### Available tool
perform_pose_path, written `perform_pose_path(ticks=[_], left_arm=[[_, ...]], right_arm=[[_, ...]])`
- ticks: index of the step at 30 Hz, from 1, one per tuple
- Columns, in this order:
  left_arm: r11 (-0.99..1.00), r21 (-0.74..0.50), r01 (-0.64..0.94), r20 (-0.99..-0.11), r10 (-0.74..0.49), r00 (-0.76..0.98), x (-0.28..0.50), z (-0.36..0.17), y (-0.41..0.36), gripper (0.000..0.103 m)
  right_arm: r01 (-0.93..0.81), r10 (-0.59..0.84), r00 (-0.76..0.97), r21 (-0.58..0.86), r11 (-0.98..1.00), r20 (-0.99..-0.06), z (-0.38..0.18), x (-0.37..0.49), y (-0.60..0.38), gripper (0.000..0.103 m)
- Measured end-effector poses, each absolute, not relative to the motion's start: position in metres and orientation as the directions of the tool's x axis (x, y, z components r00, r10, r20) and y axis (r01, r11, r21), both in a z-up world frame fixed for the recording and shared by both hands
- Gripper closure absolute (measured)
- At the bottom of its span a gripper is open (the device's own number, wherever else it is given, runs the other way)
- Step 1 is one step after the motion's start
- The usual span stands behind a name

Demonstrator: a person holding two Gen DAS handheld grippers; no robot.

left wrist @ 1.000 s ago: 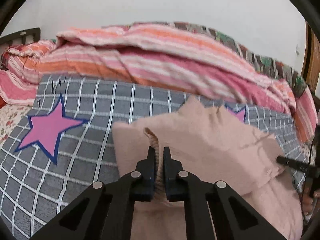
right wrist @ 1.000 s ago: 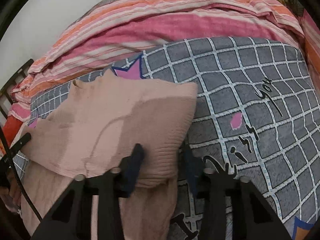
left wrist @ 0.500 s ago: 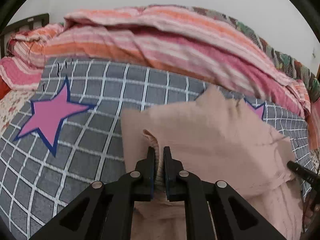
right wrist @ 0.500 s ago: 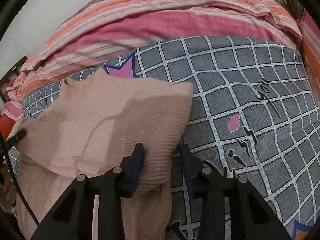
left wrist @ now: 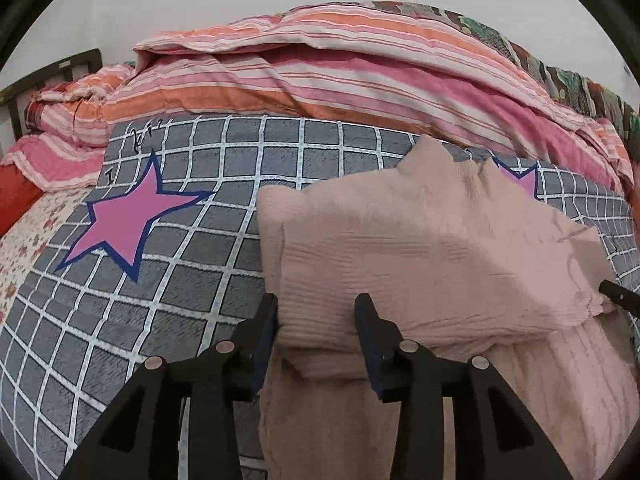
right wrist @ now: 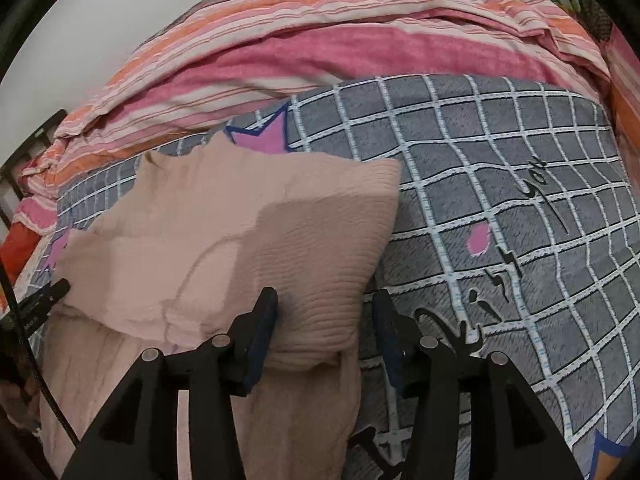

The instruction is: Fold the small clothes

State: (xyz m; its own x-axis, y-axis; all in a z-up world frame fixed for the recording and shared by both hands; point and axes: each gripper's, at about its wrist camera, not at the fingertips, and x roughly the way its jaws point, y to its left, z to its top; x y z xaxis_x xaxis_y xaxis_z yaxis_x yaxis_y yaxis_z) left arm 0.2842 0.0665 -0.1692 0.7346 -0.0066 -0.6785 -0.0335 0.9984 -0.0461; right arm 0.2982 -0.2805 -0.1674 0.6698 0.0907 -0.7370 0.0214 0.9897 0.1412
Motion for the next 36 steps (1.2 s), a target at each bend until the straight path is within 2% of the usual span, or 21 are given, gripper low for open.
perform_pose_path(ticks=[7, 11, 29, 36], left_arm=[[0.995, -0.082, -0.055, -0.671, -0.014, 0.741, 0.278, -0.17, 0.073, 0.063], [0.993, -0.107, -0.049, -0.672, -0.036, 0.739, 0.278, -0.171, 0.077, 0.064], [0.989, -0.146, -0.019, -0.669, -0.084, 0.739, 0.273, -0.173, 0.08, 0.064], [0.987, -0.162, -0.021, -0.669, -0.094, 0.737, 0.273, -0.174, 0.083, 0.061]], right_arm=[[0.034, 0.035, 0.711, 0.084, 0.996, -0.702, -0.159, 0.284, -0.274, 0.055], [0.025, 0.037, 0.692, 0.075, 0.997, -0.721, -0.162, 0.285, -0.274, 0.058], [0.008, 0.011, 0.691, 0.024, 1.0, -0.723, -0.166, 0.287, -0.267, 0.058], [0.004, 0.017, 0.691, 0.027, 1.0, -0.723, -0.167, 0.289, -0.268, 0.058]])
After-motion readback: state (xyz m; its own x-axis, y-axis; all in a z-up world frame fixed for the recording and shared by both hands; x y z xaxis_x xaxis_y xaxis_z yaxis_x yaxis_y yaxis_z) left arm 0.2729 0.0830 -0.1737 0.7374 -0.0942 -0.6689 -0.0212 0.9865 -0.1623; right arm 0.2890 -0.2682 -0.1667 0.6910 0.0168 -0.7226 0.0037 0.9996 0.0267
